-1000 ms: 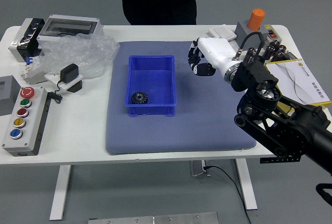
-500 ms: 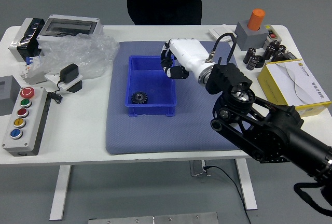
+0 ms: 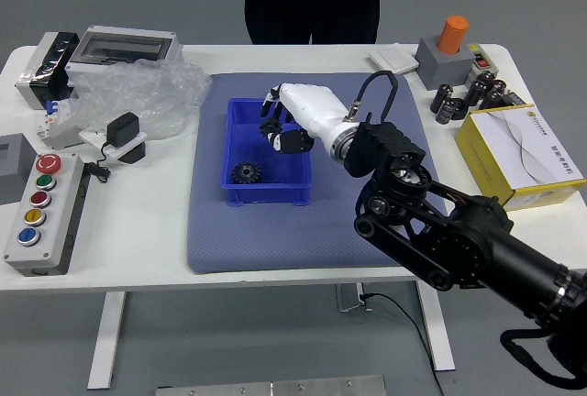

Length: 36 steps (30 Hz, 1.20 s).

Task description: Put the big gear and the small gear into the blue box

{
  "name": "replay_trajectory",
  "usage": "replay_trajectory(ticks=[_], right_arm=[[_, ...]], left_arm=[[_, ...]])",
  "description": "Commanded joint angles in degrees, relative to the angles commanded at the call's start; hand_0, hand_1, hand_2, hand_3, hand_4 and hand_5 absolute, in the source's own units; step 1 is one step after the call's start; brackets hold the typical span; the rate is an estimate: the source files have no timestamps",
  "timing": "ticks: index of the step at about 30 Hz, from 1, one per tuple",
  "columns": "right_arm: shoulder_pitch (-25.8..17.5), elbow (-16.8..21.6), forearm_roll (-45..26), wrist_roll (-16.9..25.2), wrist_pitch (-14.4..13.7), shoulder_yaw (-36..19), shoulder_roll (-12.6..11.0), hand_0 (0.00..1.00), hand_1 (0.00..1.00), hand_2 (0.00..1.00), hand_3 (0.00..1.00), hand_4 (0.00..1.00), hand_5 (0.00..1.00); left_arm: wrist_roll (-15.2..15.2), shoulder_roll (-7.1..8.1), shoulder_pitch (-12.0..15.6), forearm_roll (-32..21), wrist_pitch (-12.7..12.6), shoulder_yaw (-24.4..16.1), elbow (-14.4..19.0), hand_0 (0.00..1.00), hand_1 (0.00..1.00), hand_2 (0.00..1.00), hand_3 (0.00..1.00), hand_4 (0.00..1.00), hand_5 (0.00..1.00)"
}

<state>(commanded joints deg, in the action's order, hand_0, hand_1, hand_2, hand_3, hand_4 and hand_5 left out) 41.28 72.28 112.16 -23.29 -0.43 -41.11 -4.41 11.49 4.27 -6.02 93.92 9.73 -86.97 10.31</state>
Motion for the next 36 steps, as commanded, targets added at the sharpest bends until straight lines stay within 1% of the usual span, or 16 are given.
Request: replay_trajectory(ticks=[1, 2, 7, 8, 9, 13, 14, 18, 19, 21, 25, 26, 31, 32, 36], right_arm=[[-0.01, -0.05, -0.16, -0.03, 0.19, -0.20, 0.00, 0.654, 0.558, 0.665, 0.749, 0.730, 0.216], [-0.04, -0.07, -0.27, -0.07, 0.36, -0.36, 0.00, 0.675, 0.602, 0.766, 0.904, 0.780, 0.255], [-0.23, -0.01, -0.56, -0.39, 1.11, -1.03, -0.19, 0.675, 0.602, 0.766, 0.904, 0.780, 0.255], [-0.29, 0.07, -0.54, -0.44, 1.17, -1.18, -0.27, 0.687, 0.609, 0.778, 0.908, 0.807, 0.277], [-0.40, 0.23, -0.48, -0.50, 1.22, -1.43, -0.40, 0.687, 0.609, 0.778, 0.908, 0.807, 0.277], [-1.12, 1.39, -0.07, -0.65, 1.22, -3.12, -1.39, 0.687, 0.609, 0.778, 0.908, 0.807, 0.277], [-1.38, 1.79, 0.01, -0.66, 1.19, -3.70, -1.78, 0.694, 0.619, 0.768, 0.893, 0.816, 0.293], [-2.95, 3.75, -0.31, -0.41, 0.77, -6.83, -3.96, 0.694, 0.619, 0.768, 0.893, 0.816, 0.293], [-3.42, 4.27, -0.62, -0.31, 0.58, -7.73, -4.63, 0.733, 0.668, 0.775, 0.871, 0.798, 0.289], [-4.30, 5.12, -1.28, 0.06, 0.01, -9.38, -5.85, 0.733, 0.668, 0.775, 0.871, 0.798, 0.289], [-6.13, 6.57, -2.78, 1.46, -1.09, -13.49, -7.99, 0.733, 0.668, 0.775, 0.871, 0.798, 0.289], [-6.55, 6.87, -3.07, 1.98, -1.37, -14.51, -8.36, 0.773, 0.729, 0.821, 0.868, 0.790, 0.298], [-8.58, 7.92, -5.61, 5.37, -3.36, -18.59, -9.95, 0.773, 0.729, 0.821, 0.868, 0.790, 0.298], [-9.05, 8.07, -6.41, 6.22, -3.85, -19.33, -10.32, 0.804, 0.769, 0.867, 0.842, 0.830, 0.425], [-10.85, 8.42, -9.21, 9.21, -5.64, -22.00, -11.59, 0.804, 0.769, 0.867, 0.842, 0.830, 0.425]], left_arm=[[-0.01, -0.01, -0.01, 0.03, 0.01, -0.01, 0.00, 0.724, 0.675, 0.677, 0.685, 0.431, 0.020], [-0.02, -0.03, -0.02, 0.05, 0.01, -0.01, 0.00, 0.724, 0.675, 0.677, 0.685, 0.431, 0.020], [-0.11, -0.08, -0.05, 0.00, -0.01, 0.05, 0.00, 0.724, 0.675, 0.677, 0.685, 0.431, 0.020], [-0.13, -0.09, -0.06, -0.03, -0.02, 0.06, 0.00, 0.724, 0.675, 0.676, 0.684, 0.430, 0.020], [-0.16, -0.10, -0.07, -0.08, -0.04, 0.08, 0.00, 0.724, 0.675, 0.676, 0.684, 0.430, 0.020], [-0.28, -0.13, -0.13, -0.25, -0.10, 0.12, 0.00, 0.724, 0.675, 0.676, 0.684, 0.430, 0.020], [-0.31, -0.14, -0.15, -0.29, -0.12, 0.13, 0.00, 0.724, 0.674, 0.675, 0.684, 0.430, 0.020], [-0.45, -0.18, -0.21, -0.60, -0.22, 0.23, 0.00, 0.724, 0.674, 0.675, 0.684, 0.430, 0.020], [-0.47, -0.19, -0.21, -0.67, -0.27, 0.26, 0.00, 0.723, 0.674, 0.674, 0.683, 0.429, 0.021], [-0.54, -0.21, -0.22, -0.84, -0.34, 0.36, 0.00, 0.723, 0.674, 0.674, 0.683, 0.429, 0.021], [-0.69, -0.22, -0.21, -1.12, -0.53, 0.55, 0.00, 0.723, 0.674, 0.674, 0.683, 0.429, 0.021], [-0.72, -0.23, -0.22, -1.17, -0.57, 0.59, 0.00, 0.724, 0.674, 0.675, 0.684, 0.430, 0.021], [-0.95, -0.34, -0.39, -1.28, -0.62, 0.65, 0.00, 0.724, 0.674, 0.675, 0.684, 0.430, 0.021], [-0.99, -0.37, -0.45, -1.28, -0.63, 0.64, 0.00, 0.724, 0.674, 0.674, 0.683, 0.429, 0.022], [-1.11, -0.44, -0.57, -1.35, -0.71, 0.77, 0.00, 0.724, 0.674, 0.674, 0.683, 0.429, 0.022]])
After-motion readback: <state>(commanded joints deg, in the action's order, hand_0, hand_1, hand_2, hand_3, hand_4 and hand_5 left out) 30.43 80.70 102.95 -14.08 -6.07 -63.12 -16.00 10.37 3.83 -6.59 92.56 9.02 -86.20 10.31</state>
